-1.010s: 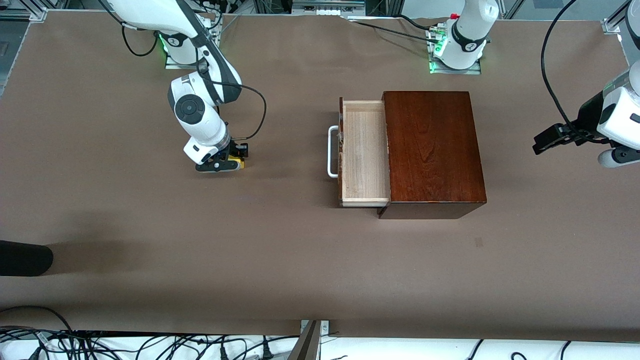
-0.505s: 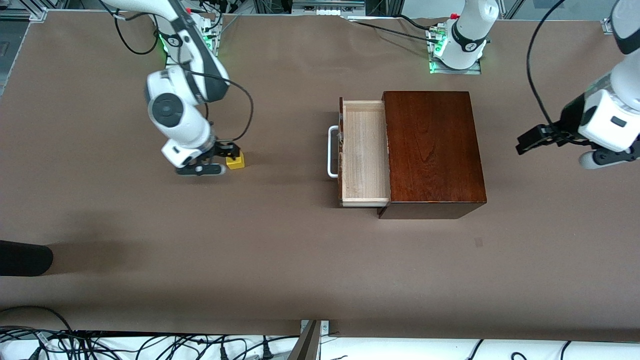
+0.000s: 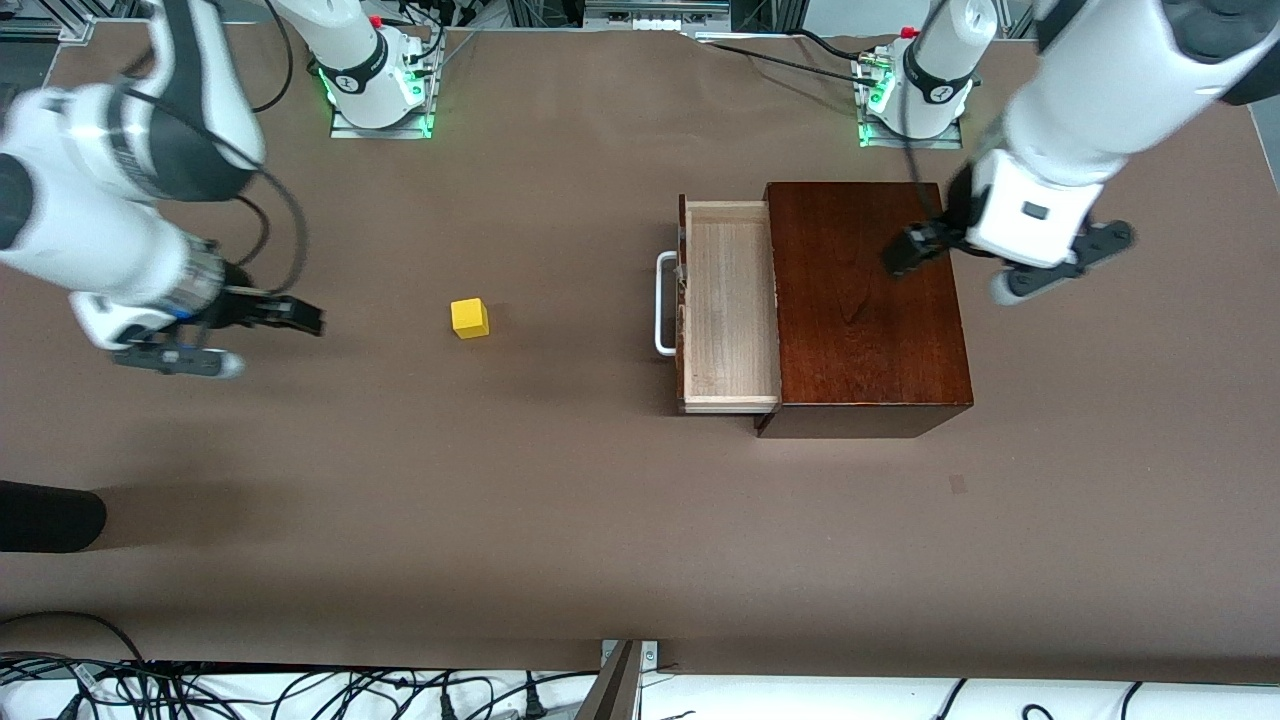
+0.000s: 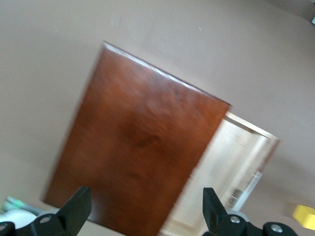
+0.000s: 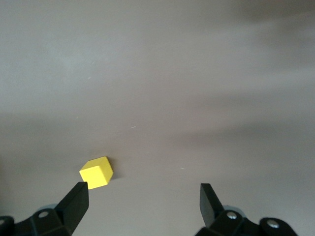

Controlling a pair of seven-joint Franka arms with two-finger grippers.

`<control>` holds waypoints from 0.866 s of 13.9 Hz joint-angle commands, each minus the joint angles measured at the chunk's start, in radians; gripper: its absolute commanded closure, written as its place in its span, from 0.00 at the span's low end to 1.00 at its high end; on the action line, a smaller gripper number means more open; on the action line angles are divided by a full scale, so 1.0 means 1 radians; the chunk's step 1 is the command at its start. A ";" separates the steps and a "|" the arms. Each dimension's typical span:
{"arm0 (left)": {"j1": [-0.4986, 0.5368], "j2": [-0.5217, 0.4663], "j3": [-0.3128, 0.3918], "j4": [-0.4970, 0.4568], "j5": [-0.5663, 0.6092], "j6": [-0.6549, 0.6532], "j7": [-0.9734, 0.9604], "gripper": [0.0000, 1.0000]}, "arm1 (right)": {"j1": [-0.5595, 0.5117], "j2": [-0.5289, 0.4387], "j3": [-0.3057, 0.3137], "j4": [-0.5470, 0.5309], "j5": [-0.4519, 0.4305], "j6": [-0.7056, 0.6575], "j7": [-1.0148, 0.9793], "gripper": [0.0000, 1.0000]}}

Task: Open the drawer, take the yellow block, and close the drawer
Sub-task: 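Move the left gripper back to the open drawer front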

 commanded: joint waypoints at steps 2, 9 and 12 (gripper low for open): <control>-0.124 0.086 0.015 0.064 -0.057 -0.033 -0.282 0.00 | 0.005 0.013 -0.048 0.107 -0.005 -0.118 -0.082 0.00; -0.348 0.327 0.014 0.201 -0.094 0.022 -0.746 0.00 | 0.005 -0.053 -0.114 0.198 -0.032 -0.240 -0.092 0.00; -0.399 0.443 0.017 0.268 -0.132 0.090 -0.864 0.00 | 0.005 -0.070 -0.114 0.195 -0.052 -0.255 -0.090 0.00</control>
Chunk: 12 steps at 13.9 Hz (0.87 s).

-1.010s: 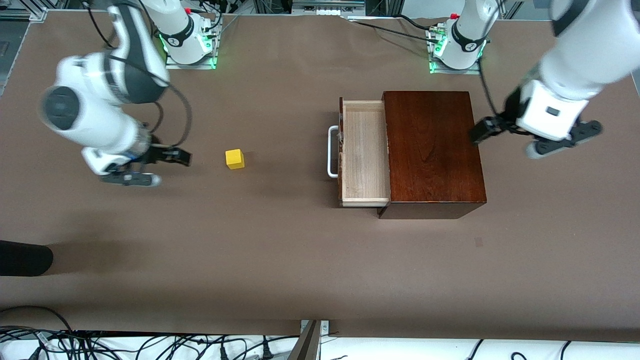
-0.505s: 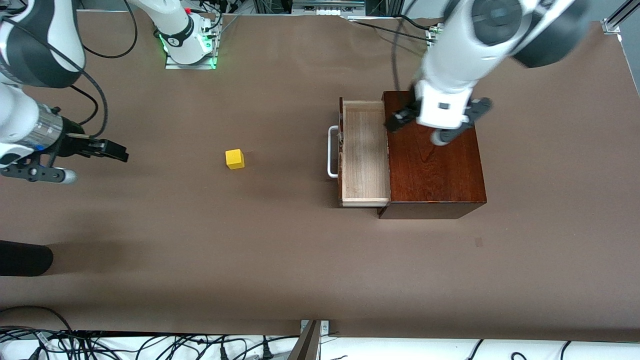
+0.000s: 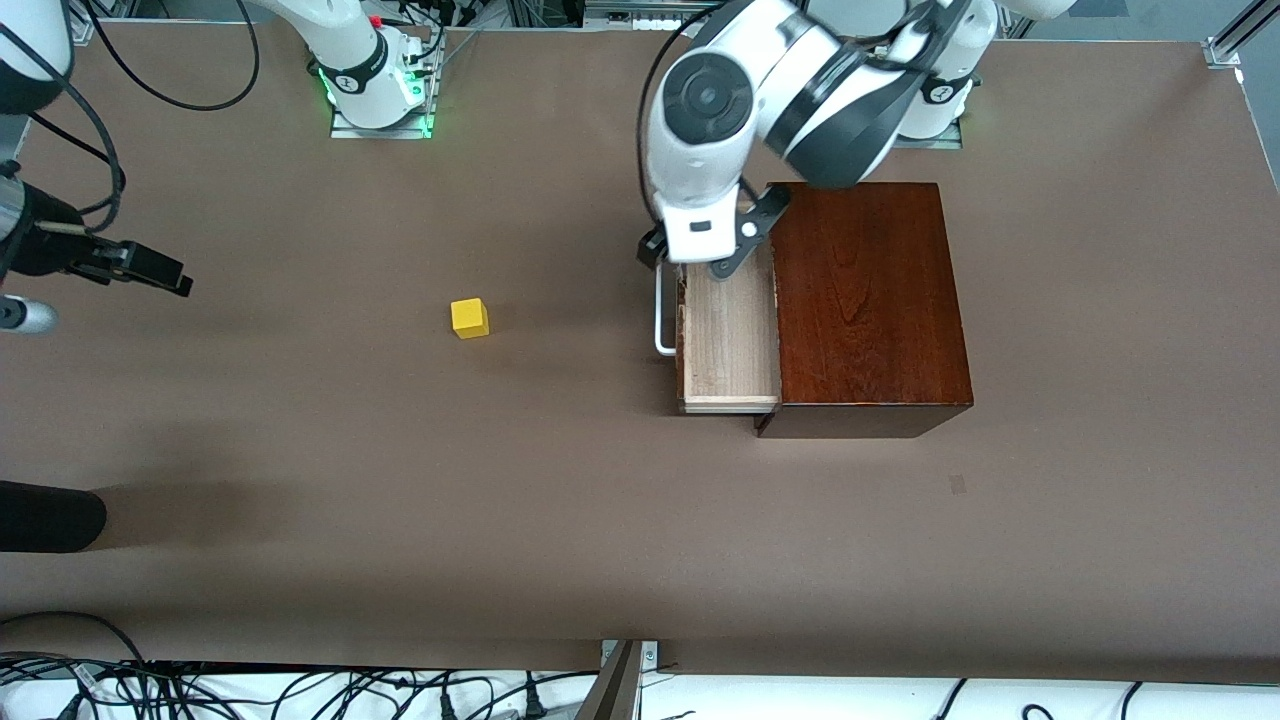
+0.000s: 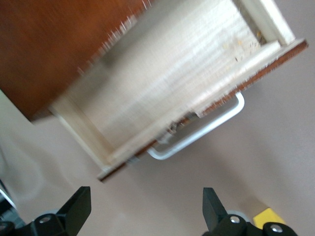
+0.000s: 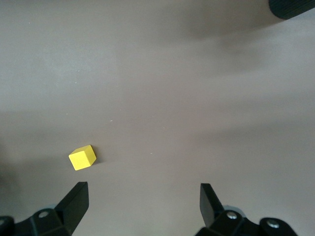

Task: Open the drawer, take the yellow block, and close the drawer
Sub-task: 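Move the left gripper back to the open drawer front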

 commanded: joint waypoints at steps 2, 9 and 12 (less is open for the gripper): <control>-0.070 0.143 0.023 0.115 -0.021 0.046 -0.081 0.53 | 0.007 -0.020 0.000 -0.003 -0.031 -0.017 -0.007 0.00; -0.140 0.255 0.032 0.117 0.063 0.118 -0.147 1.00 | -0.415 -0.038 0.443 -0.006 -0.080 -0.015 0.005 0.00; -0.137 0.263 0.043 0.100 0.109 0.118 -0.141 1.00 | -0.505 -0.040 0.540 -0.005 -0.080 -0.015 0.006 0.00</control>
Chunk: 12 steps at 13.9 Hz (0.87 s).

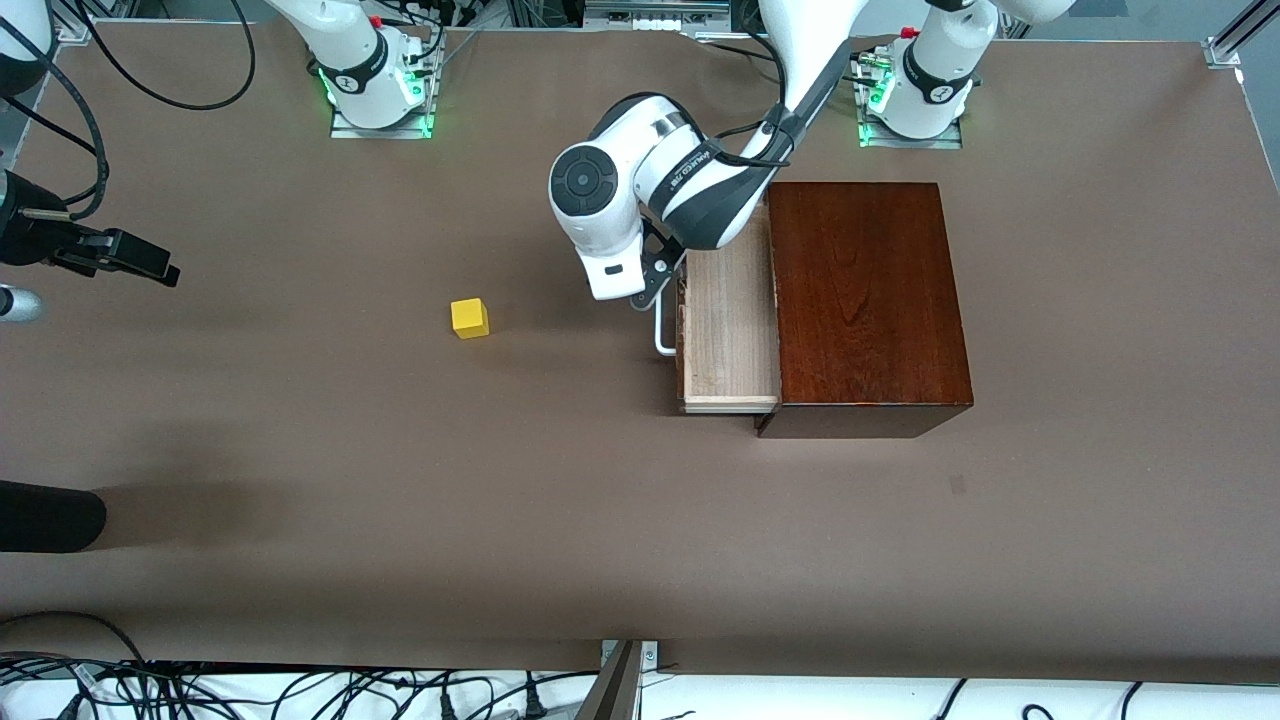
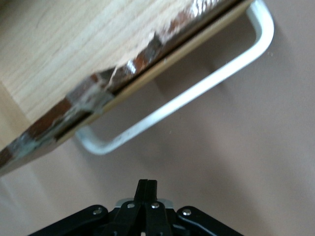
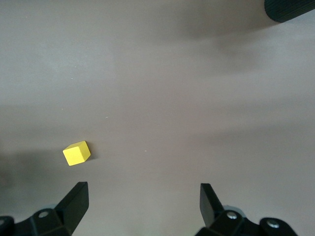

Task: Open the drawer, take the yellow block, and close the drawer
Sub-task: 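Move the left gripper back to the open drawer front, then push the drawer shut into the box with the left gripper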

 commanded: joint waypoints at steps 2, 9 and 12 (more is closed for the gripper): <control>-0.002 0.021 0.018 0.026 0.091 -0.011 -0.017 1.00 | -0.081 -0.020 0.087 -0.002 -0.014 -0.013 0.006 0.00; 0.010 0.021 0.061 0.024 0.098 -0.011 -0.092 1.00 | -0.078 -0.020 0.088 -0.002 -0.021 -0.009 0.007 0.00; 0.010 0.023 0.084 0.013 0.098 -0.011 -0.136 1.00 | -0.076 -0.020 0.085 -0.002 -0.021 -0.013 0.004 0.00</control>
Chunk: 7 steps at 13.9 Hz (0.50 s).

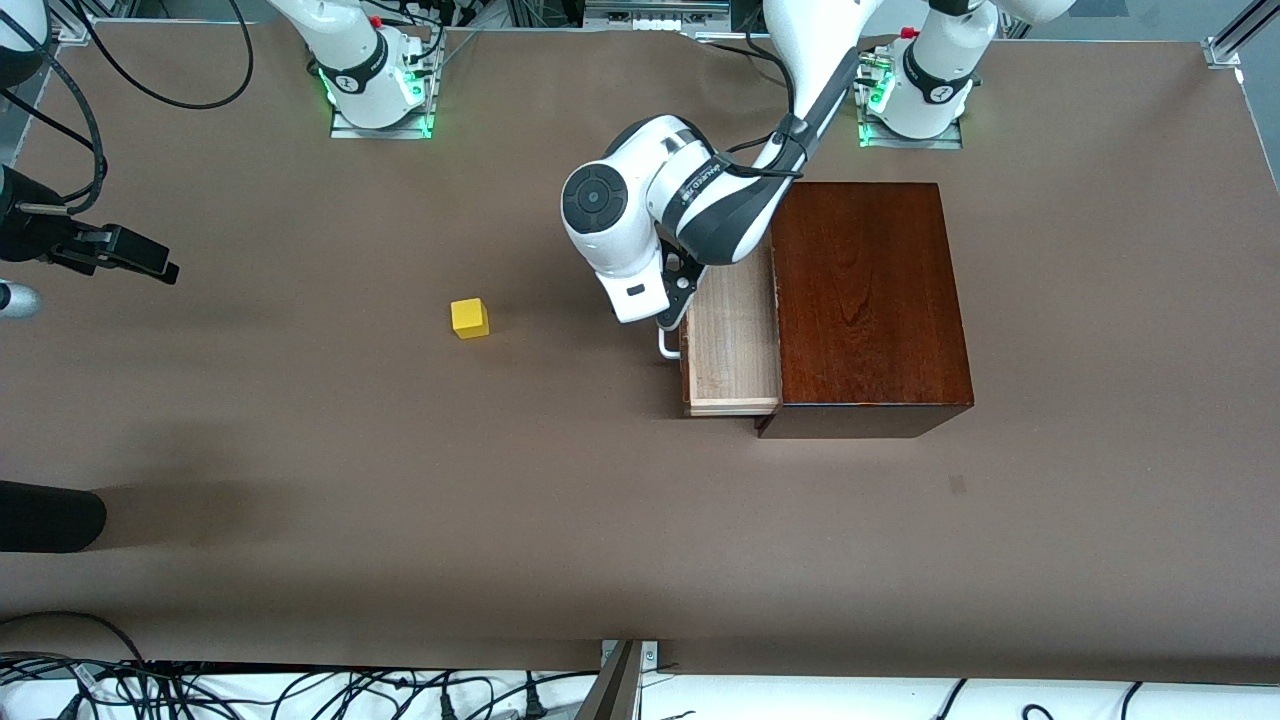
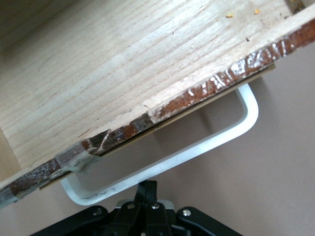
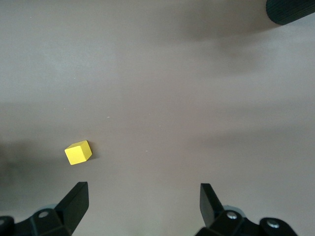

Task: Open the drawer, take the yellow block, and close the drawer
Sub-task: 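Push the drawer shut into the box with the left gripper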

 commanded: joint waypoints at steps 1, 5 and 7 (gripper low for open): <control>0.002 0.012 0.046 0.003 0.029 -0.018 -0.031 1.00 | -0.022 -0.012 0.018 0.000 -0.015 -0.007 -0.003 0.00; 0.003 0.004 0.049 -0.002 0.053 -0.021 -0.046 1.00 | -0.021 -0.012 0.019 0.006 -0.012 -0.013 0.006 0.00; 0.003 0.003 0.049 -0.011 0.055 -0.023 -0.045 1.00 | -0.021 -0.014 0.019 0.009 -0.012 -0.016 0.004 0.00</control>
